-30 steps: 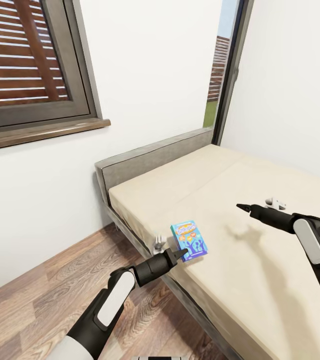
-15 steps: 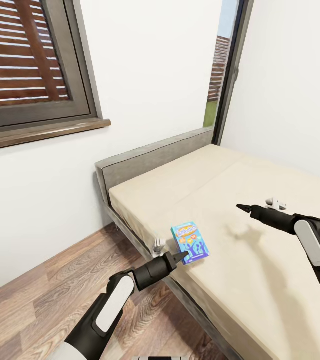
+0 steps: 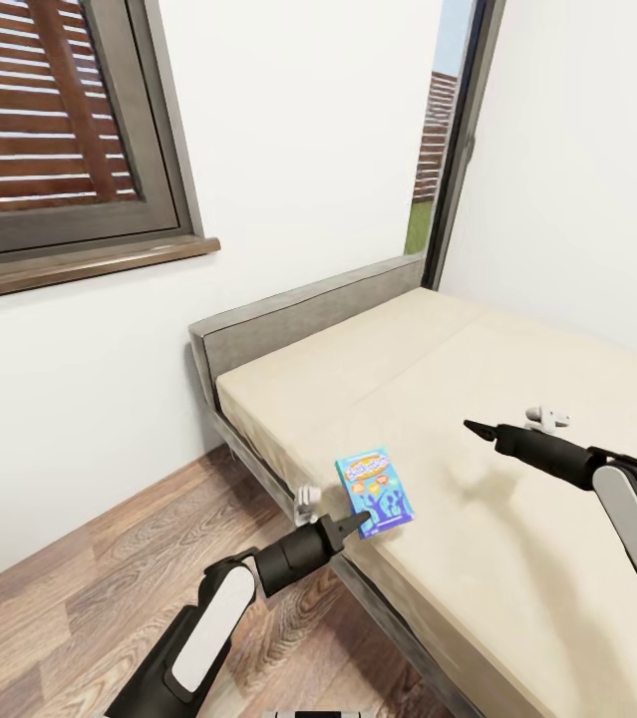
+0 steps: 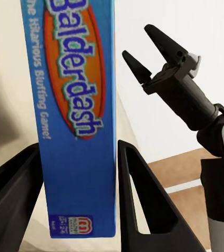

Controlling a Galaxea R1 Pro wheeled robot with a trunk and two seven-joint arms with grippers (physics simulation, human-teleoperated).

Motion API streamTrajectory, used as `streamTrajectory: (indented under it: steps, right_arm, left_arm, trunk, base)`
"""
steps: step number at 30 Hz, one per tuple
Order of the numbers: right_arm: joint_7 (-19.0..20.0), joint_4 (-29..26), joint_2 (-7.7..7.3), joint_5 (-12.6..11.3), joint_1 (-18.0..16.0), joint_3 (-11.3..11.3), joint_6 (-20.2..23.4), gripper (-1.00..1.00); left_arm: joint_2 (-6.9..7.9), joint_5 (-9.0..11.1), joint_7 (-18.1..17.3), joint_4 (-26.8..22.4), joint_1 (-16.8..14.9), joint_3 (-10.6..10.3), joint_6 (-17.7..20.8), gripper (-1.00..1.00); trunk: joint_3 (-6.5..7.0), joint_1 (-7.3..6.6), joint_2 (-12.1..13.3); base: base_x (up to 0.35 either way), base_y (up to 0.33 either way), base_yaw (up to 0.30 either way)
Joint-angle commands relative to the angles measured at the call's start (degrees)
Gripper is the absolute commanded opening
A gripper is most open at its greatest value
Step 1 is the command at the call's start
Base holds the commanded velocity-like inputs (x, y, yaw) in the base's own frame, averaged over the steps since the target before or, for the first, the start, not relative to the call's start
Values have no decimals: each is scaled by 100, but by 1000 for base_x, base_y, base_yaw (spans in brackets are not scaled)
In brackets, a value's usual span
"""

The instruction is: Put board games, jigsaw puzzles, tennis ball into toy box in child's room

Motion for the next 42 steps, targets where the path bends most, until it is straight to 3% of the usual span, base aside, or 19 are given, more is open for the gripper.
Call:
streamTrajectory:
  steps: [1, 9, 20, 25, 42]
  right_arm:
    - [32, -4, 0, 20, -2, -9, 29, 100]
    - [37, -304, 7, 14, 155, -13, 33, 100]
    - [32, -467, -2, 12, 190, -8, 37, 100]
    - [31, -492, 2, 10, 194, -3, 41, 100]
    - [1, -508, 31, 10, 197, 2, 44, 100]
  left_arm:
    - [-1, 49, 5, -3, -1, 5, 47, -100]
    - [217, 80, 61, -305, 276, 50, 73, -100]
    - [306, 104, 80, -527, 374, 56, 74, -100]
    - [321, 96, 83, -633, 467, 71, 48, -100]
    - [363, 81, 48, -775, 635, 280, 44, -100]
  trunk:
    - [-5, -1, -2]
    - [-5, -1, -2]
    - [-5, -1, -2]
    - [106, -14, 5]
    - [428, -387, 687]
  base:
    - [0, 0, 0]
    - [0, 0, 0]
    - [0, 0, 0]
    - [0, 0, 0]
    - [0, 0, -86]
